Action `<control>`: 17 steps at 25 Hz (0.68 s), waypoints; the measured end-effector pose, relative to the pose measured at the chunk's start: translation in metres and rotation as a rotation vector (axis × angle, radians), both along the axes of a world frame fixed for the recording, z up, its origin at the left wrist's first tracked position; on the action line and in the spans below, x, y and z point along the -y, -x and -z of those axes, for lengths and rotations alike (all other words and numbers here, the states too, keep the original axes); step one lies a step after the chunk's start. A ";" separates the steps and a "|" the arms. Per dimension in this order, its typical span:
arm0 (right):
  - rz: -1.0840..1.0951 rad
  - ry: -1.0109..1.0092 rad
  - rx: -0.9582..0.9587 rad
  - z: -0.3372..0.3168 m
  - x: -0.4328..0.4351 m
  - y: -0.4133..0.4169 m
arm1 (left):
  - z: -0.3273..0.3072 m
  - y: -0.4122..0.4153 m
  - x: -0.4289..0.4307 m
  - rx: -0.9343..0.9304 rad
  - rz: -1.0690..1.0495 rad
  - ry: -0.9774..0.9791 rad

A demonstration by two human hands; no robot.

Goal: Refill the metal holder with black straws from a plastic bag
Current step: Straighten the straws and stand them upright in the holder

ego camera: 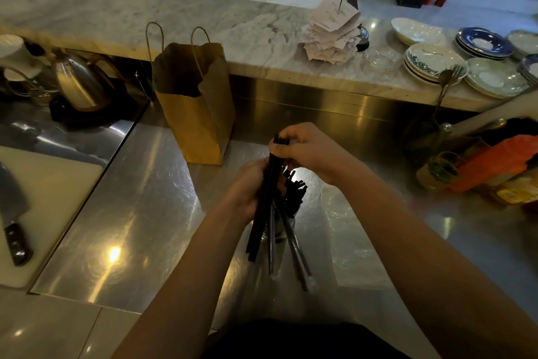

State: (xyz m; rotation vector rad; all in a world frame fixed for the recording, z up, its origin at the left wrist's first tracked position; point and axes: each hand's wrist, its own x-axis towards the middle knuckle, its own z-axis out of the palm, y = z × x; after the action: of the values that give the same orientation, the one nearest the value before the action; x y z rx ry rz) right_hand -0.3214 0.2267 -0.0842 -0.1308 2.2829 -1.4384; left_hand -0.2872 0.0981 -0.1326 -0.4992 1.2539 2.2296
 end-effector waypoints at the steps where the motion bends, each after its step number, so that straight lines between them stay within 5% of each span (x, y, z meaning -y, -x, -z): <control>1: 0.007 -0.001 0.001 0.000 0.001 0.001 | -0.002 0.000 -0.001 0.002 -0.021 0.010; 8: 0.057 -0.011 -0.020 0.008 0.001 0.001 | -0.013 -0.004 -0.005 -0.013 -0.109 -0.020; 13: 0.119 -0.062 -0.202 0.015 0.007 -0.004 | -0.014 -0.001 -0.002 -0.137 -0.063 0.031; 17: 0.407 0.305 -0.125 0.020 0.006 -0.033 | -0.022 0.000 0.005 -0.267 -0.228 0.024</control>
State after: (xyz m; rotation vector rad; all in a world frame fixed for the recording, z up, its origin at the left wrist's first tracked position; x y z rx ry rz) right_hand -0.2883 0.2212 -0.1040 0.1683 2.2599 -2.0337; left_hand -0.2876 0.0929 -0.1110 -0.3778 1.4188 2.5421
